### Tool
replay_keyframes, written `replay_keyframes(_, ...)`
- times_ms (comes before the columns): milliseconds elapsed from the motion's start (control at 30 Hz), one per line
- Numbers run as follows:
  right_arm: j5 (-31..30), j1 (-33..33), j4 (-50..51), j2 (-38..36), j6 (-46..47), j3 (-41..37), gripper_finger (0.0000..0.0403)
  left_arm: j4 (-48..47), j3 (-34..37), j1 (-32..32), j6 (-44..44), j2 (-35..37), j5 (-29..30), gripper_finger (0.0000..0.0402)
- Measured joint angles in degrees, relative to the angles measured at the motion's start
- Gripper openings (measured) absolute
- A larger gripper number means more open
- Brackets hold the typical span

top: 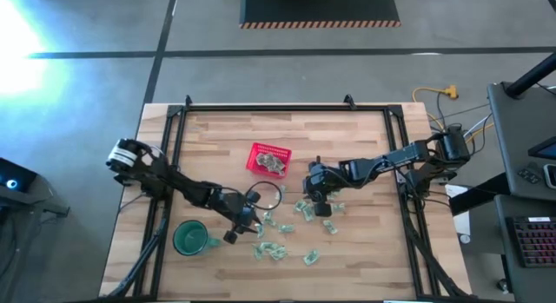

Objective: Pick and place items into bin
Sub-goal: Put the stevia packet into the red bin

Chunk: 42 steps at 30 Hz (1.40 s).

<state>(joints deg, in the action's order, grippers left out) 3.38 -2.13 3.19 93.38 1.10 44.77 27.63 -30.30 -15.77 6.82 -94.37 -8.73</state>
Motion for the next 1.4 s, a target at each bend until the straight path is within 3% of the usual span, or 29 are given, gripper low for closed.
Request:
replay_keyframes(367, 0.0, 0.0, 0.0, 0.0, 0.0, 0.0, 0.0059, 0.2, 0.0, 0.0, 0.1, -2.1, 2.3, 0.0122)
replay_keyframes(500, 0.0, 0.0, 0.0, 0.0, 0.0, 0.0, 0.006, 0.1, 0.1, 0.0, 0.1, -2.1, 2.6, 0.0094)
replay_keyframes(733, 0.0, 0.0, 0.0, 0.0, 0.0, 0.0, 0.0061, -0.3, 0.1, 0.0, 0.1, -1.7, 3.3, 0.0009)
replay_keyframes(1000, 0.0, 0.0, 0.0, 0.0, 0.0, 0.0, 0.0061, -2.1, 0.2, 0.0, 0.8, 2.9, 3.8, 0.0002)
replay_keyframes(1167, 0.0, 0.0, 0.1, 0.0, 0.0, 0.0, 0.0059, -4.9, 0.4, 0.0, 2.7, 8.7, 13.5, 0.0002)
replay_keyframes(1400, 0.0, 0.0, 0.5, 0.0, 0.0, 0.0, 0.0058, -6.3, 0.7, 1.1, 9.1, 14.9, 36.3, 0.0001)
